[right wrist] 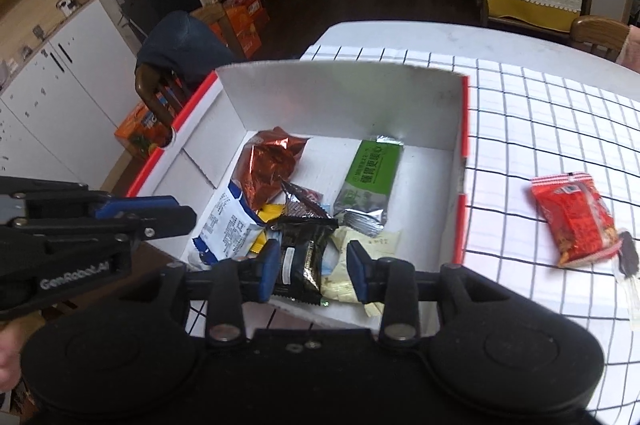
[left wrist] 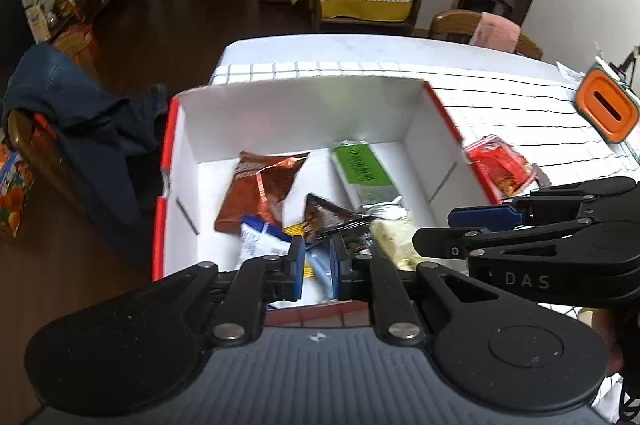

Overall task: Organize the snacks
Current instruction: 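Carry the blue candy and black bar into the red box and open both tools, then withdraw both tools from the box toward the red bag and clear candy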

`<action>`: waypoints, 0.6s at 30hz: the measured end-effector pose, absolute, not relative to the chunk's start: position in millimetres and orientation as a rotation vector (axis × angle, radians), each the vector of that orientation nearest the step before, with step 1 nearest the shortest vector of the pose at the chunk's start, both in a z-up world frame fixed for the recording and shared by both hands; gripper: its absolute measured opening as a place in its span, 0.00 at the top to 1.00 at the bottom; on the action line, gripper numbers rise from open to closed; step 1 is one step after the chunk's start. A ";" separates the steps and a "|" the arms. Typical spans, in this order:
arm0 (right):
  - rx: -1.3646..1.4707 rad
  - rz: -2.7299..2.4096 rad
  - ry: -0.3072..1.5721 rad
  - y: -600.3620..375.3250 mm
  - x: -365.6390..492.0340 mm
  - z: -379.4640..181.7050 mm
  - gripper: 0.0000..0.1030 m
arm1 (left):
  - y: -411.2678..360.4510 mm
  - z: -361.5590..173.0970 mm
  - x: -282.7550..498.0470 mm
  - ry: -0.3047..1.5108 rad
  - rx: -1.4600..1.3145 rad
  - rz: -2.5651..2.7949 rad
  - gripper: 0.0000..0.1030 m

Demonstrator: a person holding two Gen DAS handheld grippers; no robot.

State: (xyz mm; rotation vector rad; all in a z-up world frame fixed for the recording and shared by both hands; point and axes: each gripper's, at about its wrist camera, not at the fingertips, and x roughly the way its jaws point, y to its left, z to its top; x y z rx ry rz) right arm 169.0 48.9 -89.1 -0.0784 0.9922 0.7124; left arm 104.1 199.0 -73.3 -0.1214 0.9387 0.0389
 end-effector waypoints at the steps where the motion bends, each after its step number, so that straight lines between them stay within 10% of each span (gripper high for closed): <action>1: -0.072 0.715 0.984 44.7 166.9 -85.2 0.63 | 195.3 -71.1 103.6 0.934 -0.116 0.033 0.88; 9: -0.047 0.707 0.911 8.4 155.7 -58.4 0.53 | 162.7 -55.6 105.2 0.905 -0.086 -0.014 0.81; 18: -0.034 0.650 0.859 -54.3 154.3 -43.2 0.38 | 115.0 -41.7 118.9 0.857 -0.064 -0.075 0.36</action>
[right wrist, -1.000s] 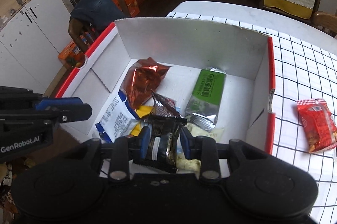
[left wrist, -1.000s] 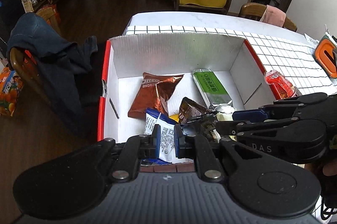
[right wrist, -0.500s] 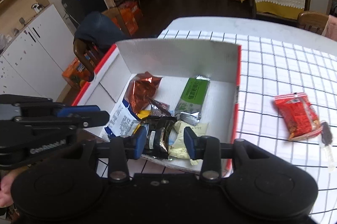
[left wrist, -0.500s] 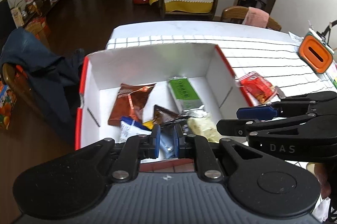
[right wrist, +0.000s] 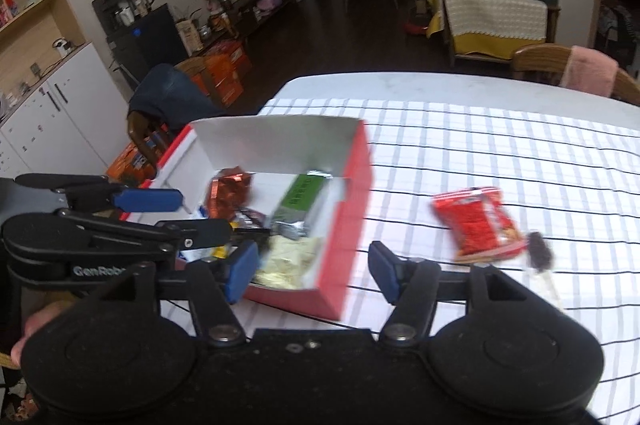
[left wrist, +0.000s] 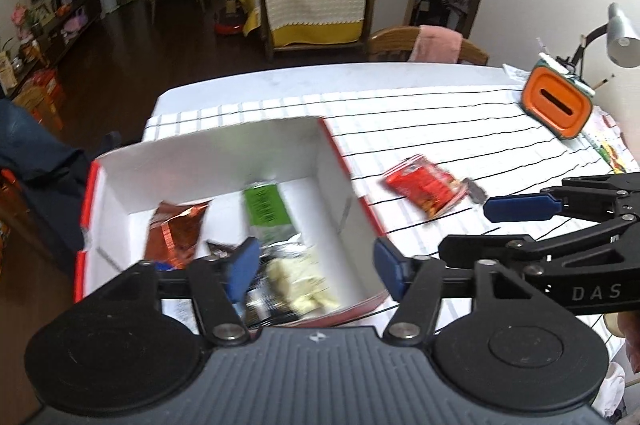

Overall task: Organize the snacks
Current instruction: 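Withdraw both tools from the box toward the red bag and clear candy, then grasp the red snack bag with the left tool while the right tool grasps the clear-packed dark candy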

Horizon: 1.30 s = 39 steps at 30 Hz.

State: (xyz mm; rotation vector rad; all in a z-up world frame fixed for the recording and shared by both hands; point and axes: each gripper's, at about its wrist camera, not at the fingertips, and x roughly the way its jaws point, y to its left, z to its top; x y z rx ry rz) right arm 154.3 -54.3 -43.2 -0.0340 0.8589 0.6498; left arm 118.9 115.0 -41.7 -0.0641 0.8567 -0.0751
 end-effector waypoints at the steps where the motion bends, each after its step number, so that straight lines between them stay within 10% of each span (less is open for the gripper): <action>1: -0.035 0.642 0.854 -62.2 154.9 -42.7 0.37 | 108.3 -41.2 121.6 0.855 -0.060 -0.081 0.34; 18: -0.041 0.517 0.820 -185.1 192.6 -63.6 0.06 | -5.6 -54.4 182.7 0.872 -0.035 -0.083 0.17; 39: -0.195 0.620 0.895 -239.1 252.2 -123.4 0.05 | -80.8 -138.7 314.1 1.127 -0.137 0.112 0.17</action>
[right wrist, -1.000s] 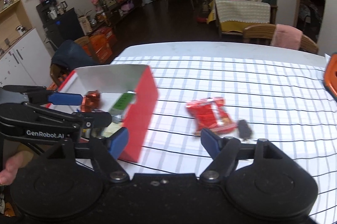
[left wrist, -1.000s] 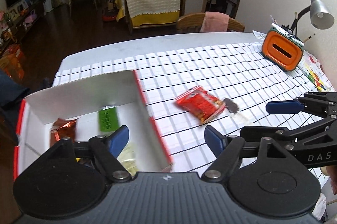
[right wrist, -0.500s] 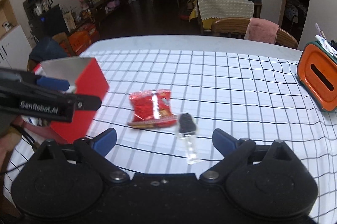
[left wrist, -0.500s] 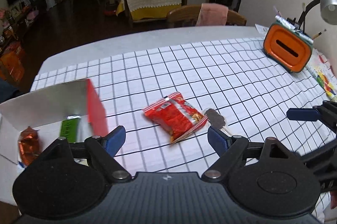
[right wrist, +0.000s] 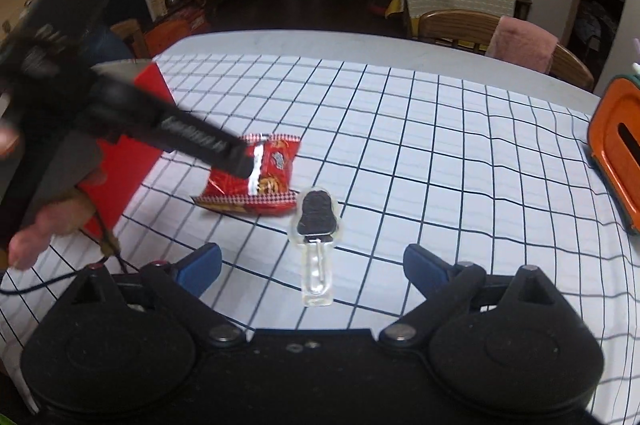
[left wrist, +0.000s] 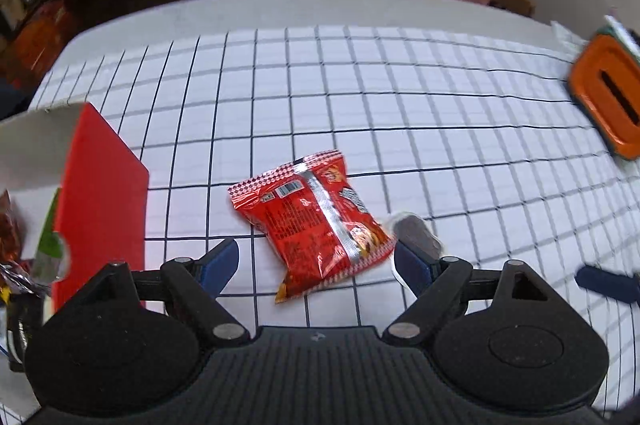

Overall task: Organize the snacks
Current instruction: 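Grasp the red snack bag with the left tool while the right tool grasps the clear-packed dark candy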

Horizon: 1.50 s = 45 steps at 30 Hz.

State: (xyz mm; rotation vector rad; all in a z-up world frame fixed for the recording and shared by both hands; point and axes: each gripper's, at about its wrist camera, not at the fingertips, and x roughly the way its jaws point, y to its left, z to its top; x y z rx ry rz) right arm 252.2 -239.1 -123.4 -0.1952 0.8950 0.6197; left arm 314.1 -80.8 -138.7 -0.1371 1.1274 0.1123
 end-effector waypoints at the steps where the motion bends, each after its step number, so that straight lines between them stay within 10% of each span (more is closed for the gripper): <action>1: -0.203 0.624 0.900 -238.3 255.1 -126.9 0.05 | -80.4 -143.7 320.2 1.142 -0.148 0.133 0.17; 17: -0.277 0.686 0.919 -197.1 303.2 -179.3 0.19 | -79.9 -190.0 380.4 1.282 -0.277 0.263 0.17; 34: -0.362 0.668 0.920 -171.8 312.1 -199.0 0.62 | -82.3 -209.1 380.1 1.281 -0.242 0.253 0.25; 45: -0.281 0.634 0.935 -187.9 304.5 -186.8 0.62 | -63.1 -203.2 356.1 1.257 -0.300 0.200 0.32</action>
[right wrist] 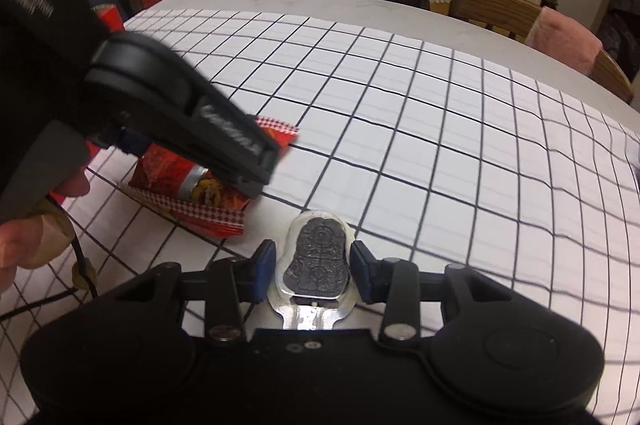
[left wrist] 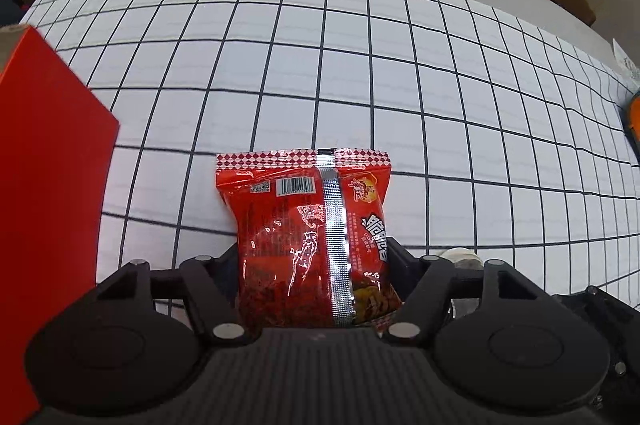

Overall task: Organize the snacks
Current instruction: 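Grasp the red snack bag with the left tool while the right tool grasps the clear-packed dark candy, then carry the red bag and clear-packed candy into the red box and release both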

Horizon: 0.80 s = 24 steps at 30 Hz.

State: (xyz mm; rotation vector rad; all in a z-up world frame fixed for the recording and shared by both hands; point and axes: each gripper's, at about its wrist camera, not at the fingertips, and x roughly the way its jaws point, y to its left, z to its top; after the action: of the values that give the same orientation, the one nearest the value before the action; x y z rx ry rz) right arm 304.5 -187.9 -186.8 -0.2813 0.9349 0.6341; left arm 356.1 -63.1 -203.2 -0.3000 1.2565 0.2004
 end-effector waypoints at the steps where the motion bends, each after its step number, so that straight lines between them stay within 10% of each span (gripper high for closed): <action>1: -0.270 0.629 0.937 -191.0 306.2 -185.1 0.62 | -60.3 -202.7 350.7 1.255 -0.302 0.198 0.33; 24: -0.111 0.540 0.838 -220.4 217.0 -97.1 0.62 | -29.1 -97.8 198.4 1.134 -0.225 0.030 0.32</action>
State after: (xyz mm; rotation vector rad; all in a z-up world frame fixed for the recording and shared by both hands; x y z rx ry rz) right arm 217.0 -220.4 -97.1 -0.1109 0.8381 0.5404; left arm 198.4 -29.1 -97.8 -0.2246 1.1335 0.0305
